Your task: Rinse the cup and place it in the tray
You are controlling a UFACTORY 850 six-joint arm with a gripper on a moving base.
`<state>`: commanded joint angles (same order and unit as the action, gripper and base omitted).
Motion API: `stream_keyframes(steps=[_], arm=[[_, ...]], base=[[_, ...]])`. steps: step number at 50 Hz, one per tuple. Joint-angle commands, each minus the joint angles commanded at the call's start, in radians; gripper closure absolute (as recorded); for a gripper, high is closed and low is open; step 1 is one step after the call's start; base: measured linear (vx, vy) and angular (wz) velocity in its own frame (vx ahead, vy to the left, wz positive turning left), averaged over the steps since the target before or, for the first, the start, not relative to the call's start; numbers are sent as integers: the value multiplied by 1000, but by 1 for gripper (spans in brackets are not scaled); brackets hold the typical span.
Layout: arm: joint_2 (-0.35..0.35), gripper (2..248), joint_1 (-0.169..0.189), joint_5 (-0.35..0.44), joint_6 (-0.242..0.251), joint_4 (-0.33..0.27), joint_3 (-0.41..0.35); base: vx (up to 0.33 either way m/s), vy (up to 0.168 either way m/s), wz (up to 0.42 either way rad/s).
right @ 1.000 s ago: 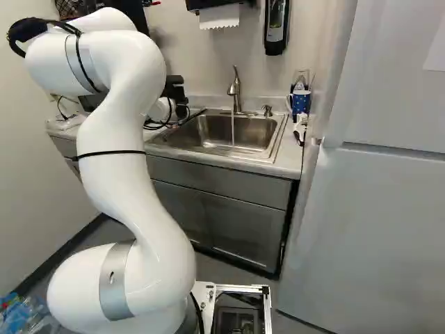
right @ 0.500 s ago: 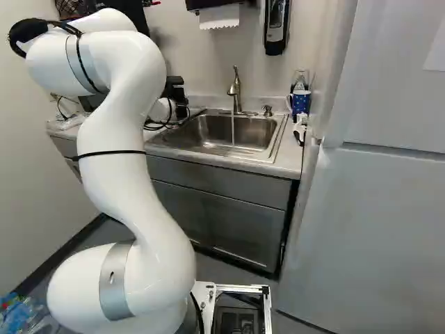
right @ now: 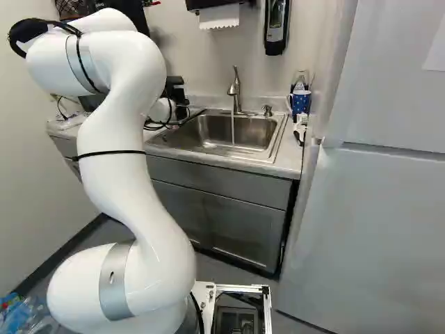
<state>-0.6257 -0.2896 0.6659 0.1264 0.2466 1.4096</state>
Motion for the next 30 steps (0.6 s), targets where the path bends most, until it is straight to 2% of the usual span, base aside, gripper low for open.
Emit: stream_keyframes(steps=[1, 5, 6, 10, 11, 30], arm=[[0, 77, 0, 0, 0, 0, 0], [0, 77, 0, 0, 0, 0, 0], [0, 41, 0, 0, 0, 0, 0], [0, 41, 0, 0, 0, 0, 0], [0, 6, 0, 0, 0, 0, 0], [13, 3, 0, 0, 0, 0, 5]], base=[[0, 0, 0], [0, 0, 0], [0, 0, 0], [0, 0, 0], [0, 0, 0], [0, 0, 0]])
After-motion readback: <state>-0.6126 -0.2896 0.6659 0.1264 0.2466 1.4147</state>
